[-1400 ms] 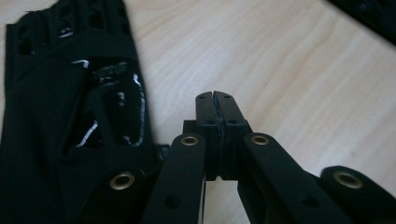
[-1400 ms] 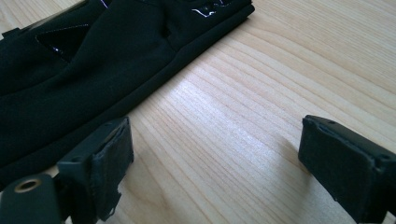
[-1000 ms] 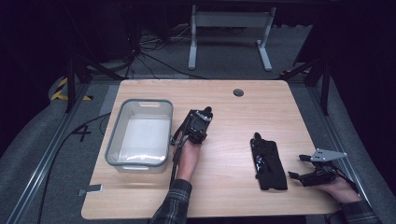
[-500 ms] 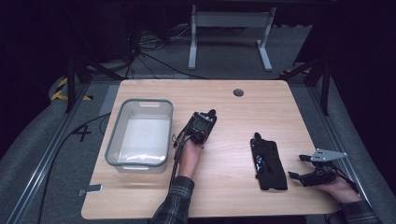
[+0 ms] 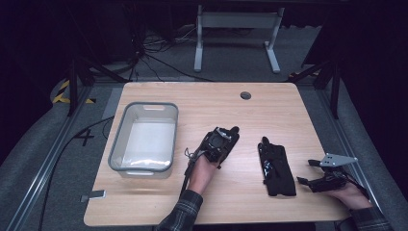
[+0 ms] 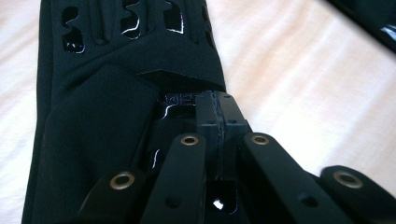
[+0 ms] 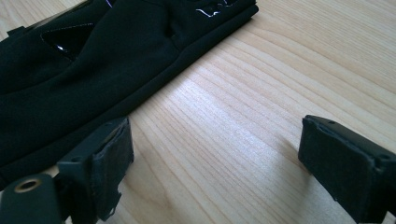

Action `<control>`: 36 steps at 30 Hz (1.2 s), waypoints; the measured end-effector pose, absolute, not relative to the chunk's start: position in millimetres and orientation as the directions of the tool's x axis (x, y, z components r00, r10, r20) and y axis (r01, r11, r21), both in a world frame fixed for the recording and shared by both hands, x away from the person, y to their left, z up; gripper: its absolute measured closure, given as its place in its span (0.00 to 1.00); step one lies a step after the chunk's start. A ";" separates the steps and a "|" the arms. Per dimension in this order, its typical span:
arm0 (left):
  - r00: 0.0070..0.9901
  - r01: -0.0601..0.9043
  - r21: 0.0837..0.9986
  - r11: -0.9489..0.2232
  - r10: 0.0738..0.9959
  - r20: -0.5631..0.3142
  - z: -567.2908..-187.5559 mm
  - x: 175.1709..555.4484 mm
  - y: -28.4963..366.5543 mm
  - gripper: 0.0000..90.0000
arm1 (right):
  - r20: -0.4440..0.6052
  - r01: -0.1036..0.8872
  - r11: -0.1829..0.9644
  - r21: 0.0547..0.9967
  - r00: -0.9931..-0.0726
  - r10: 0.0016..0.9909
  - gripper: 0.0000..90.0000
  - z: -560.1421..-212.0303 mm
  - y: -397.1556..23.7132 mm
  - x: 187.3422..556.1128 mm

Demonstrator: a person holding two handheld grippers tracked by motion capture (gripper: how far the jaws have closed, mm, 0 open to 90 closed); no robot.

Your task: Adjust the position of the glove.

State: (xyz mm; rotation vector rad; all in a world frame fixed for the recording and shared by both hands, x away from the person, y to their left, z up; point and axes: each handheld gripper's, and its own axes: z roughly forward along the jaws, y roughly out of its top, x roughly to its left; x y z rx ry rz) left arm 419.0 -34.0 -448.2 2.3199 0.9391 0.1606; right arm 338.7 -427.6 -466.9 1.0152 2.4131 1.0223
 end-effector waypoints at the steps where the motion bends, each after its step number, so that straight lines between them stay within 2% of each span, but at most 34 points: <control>1: 0.748 0.582 0.591 -0.559 0.653 -0.118 -448.2 415.7 -35.7 1.00 | -0.023 0.485 0.489 0.725 -0.692 0.722 0.12 -466.9 -427.7 338.7; 13: 0.813 0.530 0.592 -0.607 0.562 -0.152 -449.1 384.2 -51.5 1.00 | -0.024 0.485 0.489 0.725 -0.692 0.722 0.12 -466.9 -427.7 338.7; 20: 0.819 0.518 0.622 -0.588 0.550 -0.163 -441.6 381.4 -53.7 1.00 | -0.023 0.485 0.489 0.725 -0.692 0.722 0.12 -466.8 -427.6 338.7; 24: 0.805 0.508 0.653 -0.561 0.578 -0.131 -428.7 383.2 -41.6 1.00 | -0.023 0.485 0.489 0.725 -0.692 0.722 0.12 -466.9 -427.7 338.7; 28: 0.768 0.536 0.646 -0.543 0.631 -0.107 -426.0 388.6 -21.5 1.00 | -0.023 0.485 0.489 0.725 -0.692 0.721 0.12 -466.9 -427.7 338.7; 36: 0.726 0.599 0.572 -0.561 0.682 -0.092 -440.8 389.1 9.6 1.00 | -0.023 0.485 0.489 0.725 -0.692 0.722 0.12 -466.9 -427.7 338.7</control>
